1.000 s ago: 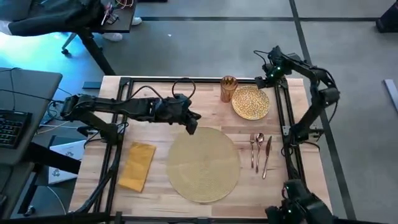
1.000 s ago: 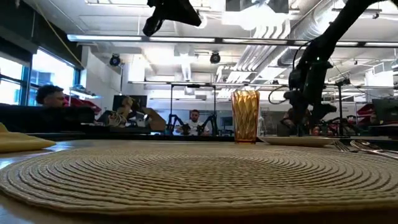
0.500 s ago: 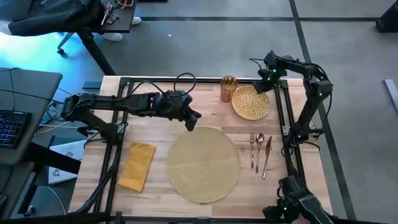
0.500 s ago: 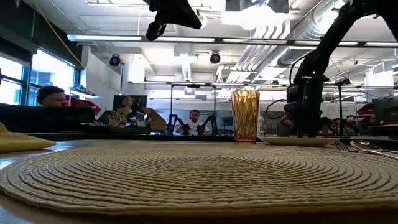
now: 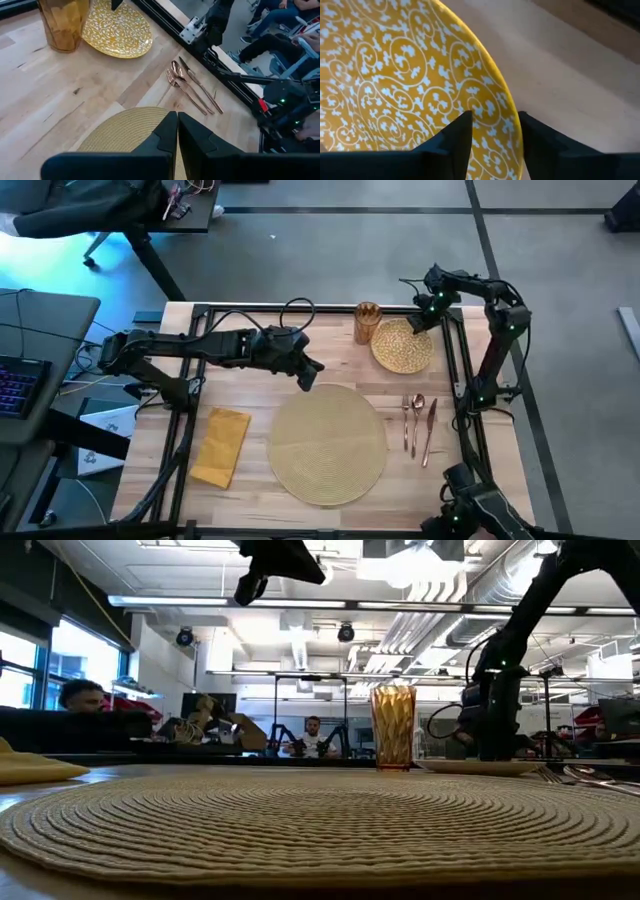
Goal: Set table place
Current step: Put the yellow plate on the center of the yellow tablemat
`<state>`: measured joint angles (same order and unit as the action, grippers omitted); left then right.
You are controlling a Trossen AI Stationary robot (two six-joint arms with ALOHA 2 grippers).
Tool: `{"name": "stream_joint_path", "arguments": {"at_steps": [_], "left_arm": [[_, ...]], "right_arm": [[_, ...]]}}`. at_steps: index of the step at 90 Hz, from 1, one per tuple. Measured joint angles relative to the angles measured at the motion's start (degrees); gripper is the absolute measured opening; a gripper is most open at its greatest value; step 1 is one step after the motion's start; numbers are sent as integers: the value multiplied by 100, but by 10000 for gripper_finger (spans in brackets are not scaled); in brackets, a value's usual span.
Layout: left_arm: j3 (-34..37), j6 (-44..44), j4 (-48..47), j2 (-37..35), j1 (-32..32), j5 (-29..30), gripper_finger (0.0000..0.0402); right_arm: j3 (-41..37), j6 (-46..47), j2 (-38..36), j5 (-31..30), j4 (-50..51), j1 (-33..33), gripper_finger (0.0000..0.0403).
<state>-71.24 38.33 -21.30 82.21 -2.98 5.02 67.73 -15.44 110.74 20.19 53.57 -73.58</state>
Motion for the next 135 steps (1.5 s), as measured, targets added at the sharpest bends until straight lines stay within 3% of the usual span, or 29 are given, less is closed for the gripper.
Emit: {"name": "stream_joint_path", "arguments": {"at_steps": [36, 79, 97, 110, 122, 135], "left_arm": [[0, 63, 20, 4, 4, 4, 0], [0, 319, 62, 4, 20, 4, 0], [0, 356, 163, 4, 20, 4, 0], [0, 356, 170, 4, 20, 4, 0], [0, 356, 169, 4, 20, 4, 0], [-3, 360, 164, 4, 20, 4, 0]], "right_arm": [[-336, -419, 11, 529, -126, 4, 42], [-349, -1060, 34, 855, 186, 210, 10], [-365, -1750, 48, 1686, 684, 391, 3], [-363, -1864, 48, 2757, 814, 395, 4], [-361, -1947, 48, 3045, 1113, 397, 4], [-359, -2111, 44, 3810, 1458, 412, 2]]}}
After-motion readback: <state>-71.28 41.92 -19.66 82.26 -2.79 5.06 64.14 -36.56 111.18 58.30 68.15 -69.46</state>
